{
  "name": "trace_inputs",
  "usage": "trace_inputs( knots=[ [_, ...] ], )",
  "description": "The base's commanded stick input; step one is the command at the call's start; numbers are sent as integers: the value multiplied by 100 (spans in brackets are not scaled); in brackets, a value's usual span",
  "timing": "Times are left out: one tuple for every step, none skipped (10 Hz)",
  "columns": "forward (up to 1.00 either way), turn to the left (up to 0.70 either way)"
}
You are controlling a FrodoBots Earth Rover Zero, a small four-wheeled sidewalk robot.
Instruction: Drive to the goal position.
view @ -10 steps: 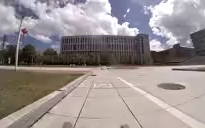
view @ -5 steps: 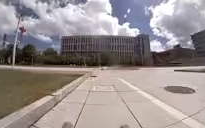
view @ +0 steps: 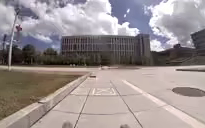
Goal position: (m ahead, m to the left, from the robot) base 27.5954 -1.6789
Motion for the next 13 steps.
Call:
trace_inputs(
  knots=[
    [70, 0],
    [70, 0],
    [70, 0],
    [70, -19],
    [70, -32],
    [70, -22],
    [70, -9],
    [70, 0],
    [70, 0],
    [70, 0],
    [70, 0],
    [70, 0],
    [70, 0]
  ],
)
